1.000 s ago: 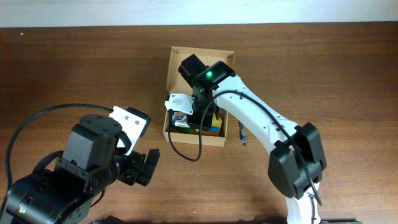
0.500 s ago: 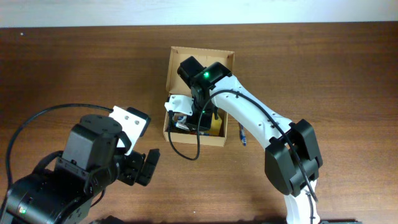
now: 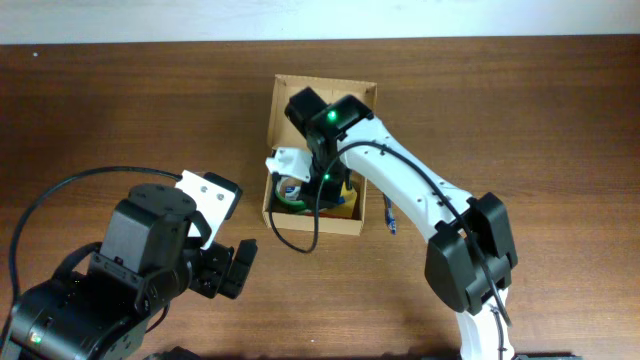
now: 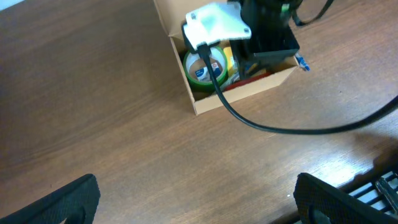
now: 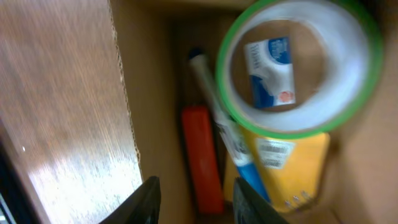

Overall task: Pack container
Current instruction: 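Withdraw the right gripper from the box toward the blue pen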

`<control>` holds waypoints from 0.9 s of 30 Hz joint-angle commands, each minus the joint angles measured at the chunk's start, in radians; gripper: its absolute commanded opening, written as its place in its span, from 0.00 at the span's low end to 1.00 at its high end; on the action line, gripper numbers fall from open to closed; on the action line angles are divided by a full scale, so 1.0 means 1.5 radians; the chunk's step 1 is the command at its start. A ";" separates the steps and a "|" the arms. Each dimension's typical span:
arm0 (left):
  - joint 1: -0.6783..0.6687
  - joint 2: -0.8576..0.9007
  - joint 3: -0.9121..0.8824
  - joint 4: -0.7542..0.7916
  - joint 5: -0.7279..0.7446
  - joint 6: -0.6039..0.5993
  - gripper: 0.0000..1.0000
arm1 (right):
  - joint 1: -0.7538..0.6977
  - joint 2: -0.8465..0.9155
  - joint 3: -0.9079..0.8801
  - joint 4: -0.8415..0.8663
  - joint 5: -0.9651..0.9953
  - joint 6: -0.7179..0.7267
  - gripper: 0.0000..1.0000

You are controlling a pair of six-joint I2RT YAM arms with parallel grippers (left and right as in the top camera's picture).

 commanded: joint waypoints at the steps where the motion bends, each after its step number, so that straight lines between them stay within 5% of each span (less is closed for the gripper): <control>1: -0.003 -0.002 0.010 -0.001 0.005 0.010 1.00 | -0.016 -0.006 0.081 -0.018 0.012 0.038 0.40; 8: -0.003 -0.002 0.010 -0.001 0.006 0.010 1.00 | -0.067 -0.033 0.193 -0.080 0.012 0.109 0.40; 17: -0.003 -0.002 0.010 -0.001 0.005 0.010 1.00 | -0.214 -0.062 0.200 -0.141 0.002 0.182 0.40; 27: -0.003 -0.002 0.010 -0.001 0.006 0.010 1.00 | -0.340 -0.073 0.186 -0.230 -0.048 0.182 0.23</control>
